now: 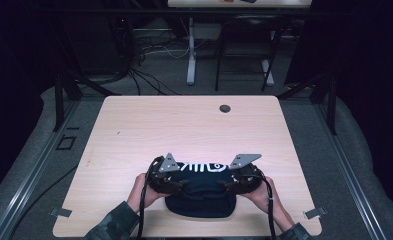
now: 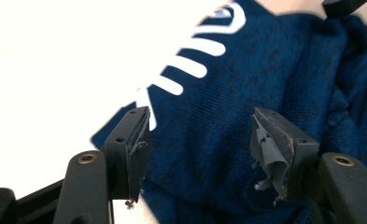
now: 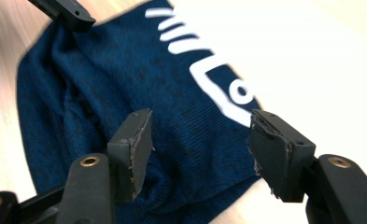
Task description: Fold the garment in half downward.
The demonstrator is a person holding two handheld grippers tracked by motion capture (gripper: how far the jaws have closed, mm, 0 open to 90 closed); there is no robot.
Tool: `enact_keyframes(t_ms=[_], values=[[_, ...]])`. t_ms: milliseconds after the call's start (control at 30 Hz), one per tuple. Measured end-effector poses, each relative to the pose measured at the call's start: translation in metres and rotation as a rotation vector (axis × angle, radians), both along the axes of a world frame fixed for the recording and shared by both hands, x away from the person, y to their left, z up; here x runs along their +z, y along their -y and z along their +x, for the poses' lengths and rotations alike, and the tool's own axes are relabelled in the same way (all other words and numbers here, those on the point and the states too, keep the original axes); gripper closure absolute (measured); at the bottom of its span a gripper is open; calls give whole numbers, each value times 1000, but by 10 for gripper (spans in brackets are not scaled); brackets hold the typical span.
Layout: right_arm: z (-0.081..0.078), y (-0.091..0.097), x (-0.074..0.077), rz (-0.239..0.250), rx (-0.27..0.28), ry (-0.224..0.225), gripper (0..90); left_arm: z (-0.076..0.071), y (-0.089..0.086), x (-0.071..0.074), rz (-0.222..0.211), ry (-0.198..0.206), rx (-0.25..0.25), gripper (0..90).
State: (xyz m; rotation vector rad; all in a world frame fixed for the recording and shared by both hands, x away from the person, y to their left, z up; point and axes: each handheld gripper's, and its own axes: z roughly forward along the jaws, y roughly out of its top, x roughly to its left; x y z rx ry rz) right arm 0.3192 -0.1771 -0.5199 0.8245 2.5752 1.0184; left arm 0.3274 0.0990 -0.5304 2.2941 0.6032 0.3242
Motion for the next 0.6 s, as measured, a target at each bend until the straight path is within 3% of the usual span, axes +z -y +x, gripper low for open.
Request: enact_keyframes(t_ms=[67, 200, 433, 600], values=[[-2, -2, -7, -27, 12, -14, 394, -3, 3, -4, 13, -3, -26, 380], [-6, -2, -16, -31, 29, -43, 394, -9, 4, -9, 28, -7, -52, 367], [-9, -1, -29, -49, 12, -83, 261, -16, -2, -24, 42, -33, -28, 327], [-12, -4, -37, -91, 22, -68, 216, -20, -2, -29, 56, -40, -33, 321]])
